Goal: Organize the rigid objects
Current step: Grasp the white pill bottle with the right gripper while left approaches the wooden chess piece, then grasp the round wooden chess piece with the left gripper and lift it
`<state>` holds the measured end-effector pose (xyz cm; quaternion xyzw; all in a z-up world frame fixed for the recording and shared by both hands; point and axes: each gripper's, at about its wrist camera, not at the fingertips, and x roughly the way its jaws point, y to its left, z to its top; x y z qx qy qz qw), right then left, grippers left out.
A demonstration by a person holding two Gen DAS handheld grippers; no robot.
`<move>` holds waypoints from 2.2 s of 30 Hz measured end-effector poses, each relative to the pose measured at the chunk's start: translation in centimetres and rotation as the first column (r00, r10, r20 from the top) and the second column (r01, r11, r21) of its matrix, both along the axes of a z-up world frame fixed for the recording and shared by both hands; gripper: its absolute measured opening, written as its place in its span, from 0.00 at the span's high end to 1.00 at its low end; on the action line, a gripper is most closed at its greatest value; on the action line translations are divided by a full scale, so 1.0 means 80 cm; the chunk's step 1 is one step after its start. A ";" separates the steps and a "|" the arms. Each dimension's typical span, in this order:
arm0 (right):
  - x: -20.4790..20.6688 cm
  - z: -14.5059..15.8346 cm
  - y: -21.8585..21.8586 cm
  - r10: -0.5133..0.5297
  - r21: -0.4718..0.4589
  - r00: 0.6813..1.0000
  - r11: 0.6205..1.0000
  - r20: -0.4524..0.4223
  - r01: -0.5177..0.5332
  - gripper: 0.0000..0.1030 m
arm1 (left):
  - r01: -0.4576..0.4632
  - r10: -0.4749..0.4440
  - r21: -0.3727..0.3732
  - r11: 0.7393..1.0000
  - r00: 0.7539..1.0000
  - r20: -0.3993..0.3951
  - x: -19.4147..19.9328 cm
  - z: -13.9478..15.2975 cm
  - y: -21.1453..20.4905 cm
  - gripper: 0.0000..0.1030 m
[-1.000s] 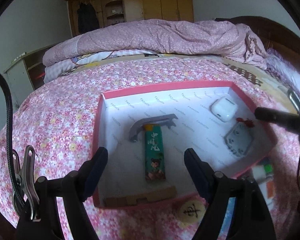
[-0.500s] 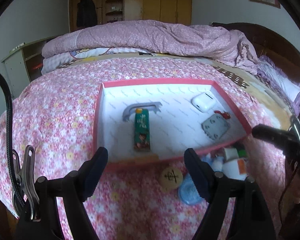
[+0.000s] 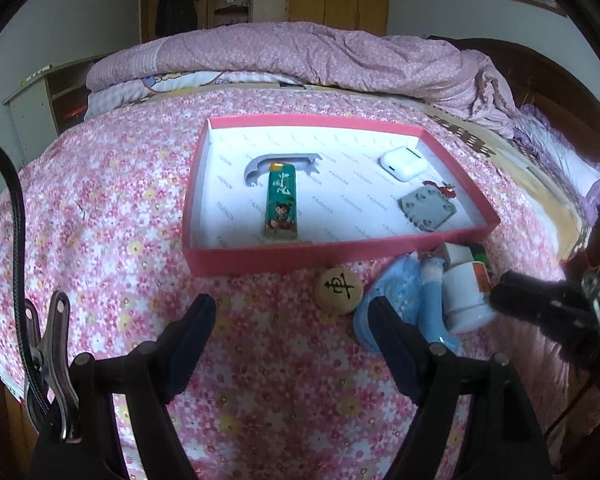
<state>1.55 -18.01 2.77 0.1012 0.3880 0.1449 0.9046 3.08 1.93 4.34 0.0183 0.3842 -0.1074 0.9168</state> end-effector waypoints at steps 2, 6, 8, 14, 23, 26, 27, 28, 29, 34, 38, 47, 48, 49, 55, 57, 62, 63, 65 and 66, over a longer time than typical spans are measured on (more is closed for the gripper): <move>0.001 -0.002 0.001 0.006 0.013 1.000 1.000 -0.003 -0.006 0.62 | -0.010 0.010 -0.012 1.000 1.000 -0.009 0.002 -0.003 0.002 0.20; 0.007 -0.004 0.004 0.013 0.022 1.000 1.000 -0.005 -0.013 0.60 | -0.027 0.026 -0.037 0.999 0.999 -0.037 0.007 -0.012 0.004 0.20; 0.011 -0.007 0.008 0.021 0.029 1.000 0.999 -0.014 -0.020 0.60 | -0.037 0.035 -0.042 0.998 0.998 -0.046 0.009 -0.015 0.005 0.20; 0.013 -0.013 0.015 0.027 0.019 0.999 0.999 -0.017 -0.027 0.54 | -0.058 0.056 -0.056 0.997 0.998 -0.040 0.013 -0.018 0.006 0.20; 0.012 -0.030 0.016 0.029 -0.016 0.999 0.999 -0.041 -0.029 0.56 | -0.083 0.082 -0.033 0.996 0.996 -0.016 0.027 -0.021 -0.007 0.20; 0.008 -0.029 0.011 0.021 -0.035 0.999 0.999 -0.031 -0.022 0.59 | -0.088 0.088 -0.007 0.996 0.996 0.005 0.027 -0.021 -0.009 0.19; 0.005 -0.029 0.008 0.017 -0.041 0.999 0.999 -0.028 -0.018 0.59 | -0.091 0.091 0.001 0.996 0.996 0.011 0.026 -0.020 -0.009 0.19; 0.002 -0.030 0.004 0.012 -0.044 1.000 0.999 -0.025 -0.013 0.59 | -0.092 0.092 0.010 0.996 0.996 0.018 0.025 -0.020 -0.009 0.19; -0.001 -0.030 0.001 0.009 -0.044 1.000 0.999 -0.022 -0.010 0.59 | -0.091 0.091 0.019 0.996 0.996 0.025 0.024 -0.020 -0.008 0.19; -0.011 -0.037 -0.013 0.002 -0.012 1.000 1.000 -0.015 -0.003 0.59 | -0.052 0.052 0.000 0.999 0.999 0.005 0.022 -0.021 -0.015 0.20; -0.014 -0.038 -0.017 0.001 0.005 1.000 1.000 -0.008 -0.001 0.59 | -0.024 0.024 0.030 0.999 1.000 -0.012 0.028 -0.026 -0.033 0.20; -0.016 -0.041 -0.018 0.005 0.024 1.000 1.000 0.012 -0.005 0.59 | -0.035 0.034 0.074 0.997 0.999 0.008 0.027 -0.037 -0.038 0.20; -0.016 -0.042 -0.018 0.005 0.024 1.000 1.000 0.016 -0.005 0.59 | -0.035 0.034 0.079 0.996 0.999 0.010 0.026 -0.038 -0.039 0.19; -0.016 -0.042 -0.018 0.005 0.025 1.000 1.000 0.017 -0.005 0.59 | -0.036 0.035 0.083 0.996 0.999 0.011 0.026 -0.038 -0.040 0.19; -0.018 -0.044 -0.022 0.006 0.052 1.000 0.999 0.024 -0.007 0.59 | -0.031 0.029 0.086 0.996 0.999 0.025 0.019 -0.035 -0.043 0.34; -0.019 -0.044 -0.022 0.006 0.057 1.000 0.998 0.028 -0.007 0.59 | -0.027 0.024 0.088 0.996 0.999 0.033 0.017 -0.033 -0.045 0.44; -0.020 -0.045 -0.023 0.006 0.062 0.999 0.998 0.034 -0.008 0.59 | -0.033 0.032 0.061 0.998 0.999 0.031 0.016 -0.030 -0.038 0.62; -0.020 -0.045 -0.023 0.005 0.063 0.999 0.998 0.035 -0.007 0.59 | -0.036 0.035 0.052 0.998 0.999 0.029 0.015 -0.030 -0.036 0.63; -0.021 -0.045 -0.025 0.005 0.072 0.999 0.997 0.036 -0.007 0.59 | -0.038 0.037 0.032 0.999 0.999 0.023 0.014 -0.029 -0.030 0.66; -0.021 -0.045 -0.026 0.004 0.076 0.999 0.997 0.036 -0.007 0.59 | -0.038 0.037 0.025 0.999 0.999 0.021 0.014 -0.028 -0.028 0.66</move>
